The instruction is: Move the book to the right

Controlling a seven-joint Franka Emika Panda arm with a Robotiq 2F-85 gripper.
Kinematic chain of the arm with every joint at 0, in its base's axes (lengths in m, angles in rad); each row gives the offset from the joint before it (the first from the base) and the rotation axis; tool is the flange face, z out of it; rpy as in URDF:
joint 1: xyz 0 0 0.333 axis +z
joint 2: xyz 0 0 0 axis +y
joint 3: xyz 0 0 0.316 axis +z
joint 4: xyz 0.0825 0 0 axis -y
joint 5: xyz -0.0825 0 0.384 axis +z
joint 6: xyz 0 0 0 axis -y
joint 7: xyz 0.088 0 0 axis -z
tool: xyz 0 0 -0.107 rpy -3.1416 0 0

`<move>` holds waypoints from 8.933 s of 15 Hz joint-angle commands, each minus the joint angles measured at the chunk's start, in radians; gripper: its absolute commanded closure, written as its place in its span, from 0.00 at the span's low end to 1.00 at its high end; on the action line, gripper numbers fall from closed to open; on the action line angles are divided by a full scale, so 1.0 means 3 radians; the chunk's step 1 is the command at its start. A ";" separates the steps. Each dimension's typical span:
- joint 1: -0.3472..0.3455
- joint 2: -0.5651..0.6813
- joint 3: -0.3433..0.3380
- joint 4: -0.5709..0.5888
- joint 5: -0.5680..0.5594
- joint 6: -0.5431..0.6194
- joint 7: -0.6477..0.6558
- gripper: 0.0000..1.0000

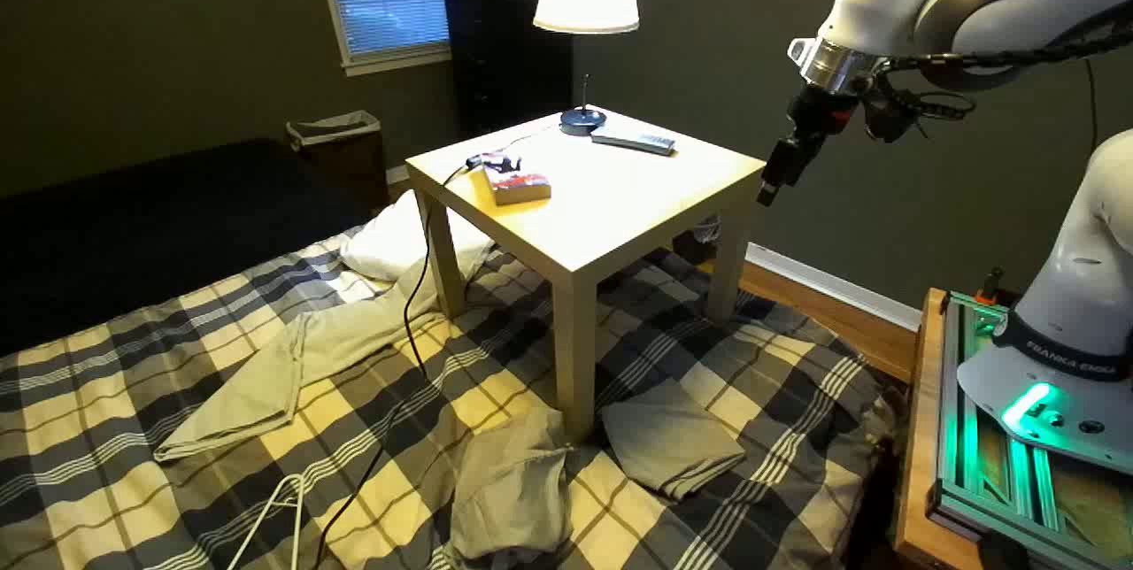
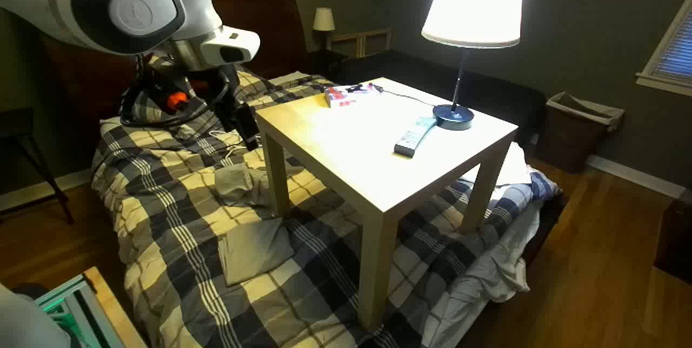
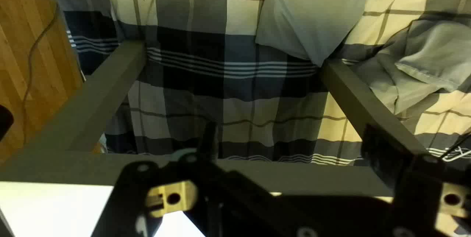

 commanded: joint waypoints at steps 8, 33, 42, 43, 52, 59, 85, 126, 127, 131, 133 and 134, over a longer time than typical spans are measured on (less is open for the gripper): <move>0.0022 0.0021 -0.0025 -0.0030 -0.0020 -0.0011 0.0013 0.00; 0.0108 0.3015 0.0225 0.3178 -0.2124 -0.0534 0.3400 0.00; 0.0898 0.4086 -0.0585 0.4461 -0.2201 -0.0444 0.4065 0.00; 0.0934 0.4155 -0.0650 0.4552 -0.2206 -0.0435 0.4081 0.00; 0.1120 0.4679 -0.1077 0.5186 -0.2276 -0.0249 0.4275 0.00; 0.1243 0.4943 -0.1279 0.5350 -0.2505 -0.0043 0.4396 0.00; 0.1173 0.4491 -0.0524 0.4888 -0.1816 -0.0822 0.3341 0.00; 0.2037 0.4141 -0.0301 0.4038 -0.5049 -0.1375 0.3869 0.00; 0.2061 0.4176 -0.0318 0.4037 -0.5149 -0.1431 0.3876 0.00; 0.2114 0.4300 -0.0278 0.4021 -0.5648 -0.1661 0.3845 0.00; 0.2118 0.4369 -0.0240 0.3999 -0.5885 -0.1773 0.3813 0.00; 0.2114 0.4405 -0.0217 0.3989 -0.5986 -0.1835 0.3792 0.00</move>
